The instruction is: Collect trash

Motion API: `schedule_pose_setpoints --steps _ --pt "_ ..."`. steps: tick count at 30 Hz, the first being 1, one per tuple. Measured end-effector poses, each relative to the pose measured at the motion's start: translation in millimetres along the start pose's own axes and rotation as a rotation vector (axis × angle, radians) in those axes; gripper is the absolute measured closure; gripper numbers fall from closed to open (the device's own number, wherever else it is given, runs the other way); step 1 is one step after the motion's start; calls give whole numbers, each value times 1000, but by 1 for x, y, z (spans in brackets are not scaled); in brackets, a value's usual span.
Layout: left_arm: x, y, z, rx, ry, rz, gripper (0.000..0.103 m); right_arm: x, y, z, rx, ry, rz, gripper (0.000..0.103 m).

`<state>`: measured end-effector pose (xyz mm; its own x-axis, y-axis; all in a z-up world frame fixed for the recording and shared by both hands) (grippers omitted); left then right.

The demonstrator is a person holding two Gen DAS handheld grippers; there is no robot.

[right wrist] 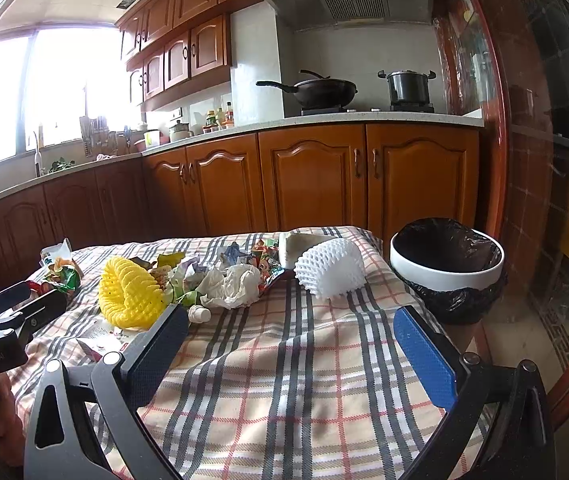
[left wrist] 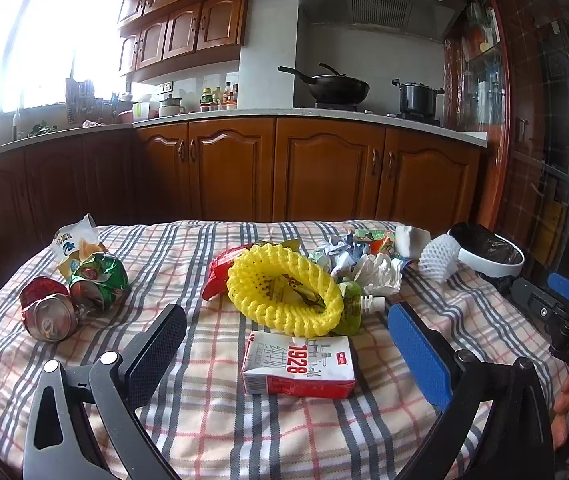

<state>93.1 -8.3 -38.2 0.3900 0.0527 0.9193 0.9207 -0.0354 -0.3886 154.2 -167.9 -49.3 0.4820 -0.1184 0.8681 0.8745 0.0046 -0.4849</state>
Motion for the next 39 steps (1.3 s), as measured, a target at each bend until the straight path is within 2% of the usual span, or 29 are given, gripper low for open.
schedule_pose_setpoints --steps 11,20,28,31,34,37,39 --pt "6 10 -2 -25 -17 26 1 1 9 -4 31 29 30 0" --pt "22 38 -4 -53 -47 88 2 3 34 -8 83 78 99 1" --pt "32 70 0 -64 -87 173 4 -2 65 -21 84 119 176 16" --pt "35 83 1 -65 -96 209 12 -2 77 -27 82 135 206 24" --pt "36 97 -2 -80 -105 249 25 -1 89 -34 77 150 232 30" --pt "36 104 -4 -90 -107 277 32 1 102 -40 74 160 256 34" --pt "35 108 -5 -96 -103 291 42 2 110 -43 68 163 271 34"
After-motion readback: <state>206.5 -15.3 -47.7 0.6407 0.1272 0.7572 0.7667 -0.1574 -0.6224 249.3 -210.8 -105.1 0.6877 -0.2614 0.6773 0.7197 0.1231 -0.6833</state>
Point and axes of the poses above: each gripper's, at about its wrist camera, not at the fingertips, and y roughly the way its jaws point, z to its left, x to its top, the point moved 10 cm from there along y, roughly the way its jaws point
